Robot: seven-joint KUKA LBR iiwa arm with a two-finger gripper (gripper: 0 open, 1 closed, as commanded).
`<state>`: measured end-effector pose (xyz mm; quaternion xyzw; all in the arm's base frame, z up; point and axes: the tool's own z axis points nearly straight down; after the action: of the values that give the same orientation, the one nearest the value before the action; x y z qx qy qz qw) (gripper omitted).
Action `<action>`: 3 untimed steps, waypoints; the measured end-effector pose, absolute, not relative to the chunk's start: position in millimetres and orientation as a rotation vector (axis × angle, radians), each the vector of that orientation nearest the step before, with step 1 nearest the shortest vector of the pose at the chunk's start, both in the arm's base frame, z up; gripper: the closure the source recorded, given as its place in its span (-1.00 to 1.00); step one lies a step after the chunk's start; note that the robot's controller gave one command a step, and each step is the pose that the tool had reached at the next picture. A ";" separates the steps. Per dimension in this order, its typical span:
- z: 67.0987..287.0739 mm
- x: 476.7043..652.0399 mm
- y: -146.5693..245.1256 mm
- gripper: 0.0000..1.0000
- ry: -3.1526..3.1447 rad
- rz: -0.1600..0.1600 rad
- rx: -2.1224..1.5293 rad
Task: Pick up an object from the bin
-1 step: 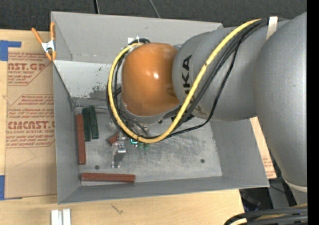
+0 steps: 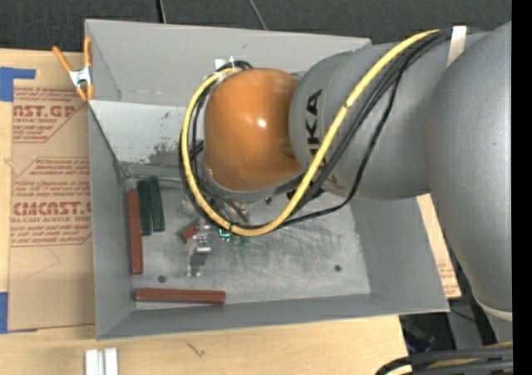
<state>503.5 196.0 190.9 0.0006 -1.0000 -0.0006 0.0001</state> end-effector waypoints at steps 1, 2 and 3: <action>172.5 547.8 155.2 -1.00 -3.146 -0.006 0.033; 119.8 564.8 138.1 -1.00 -3.147 0.002 0.150; 77.6 570.9 140.2 1.00 -3.099 -0.007 0.613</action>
Offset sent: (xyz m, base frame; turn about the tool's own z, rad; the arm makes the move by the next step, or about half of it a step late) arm 0.0584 -0.0462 -0.1209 -0.1822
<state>570.9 140.2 77.6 0.1941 -0.9809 -0.0022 -0.0089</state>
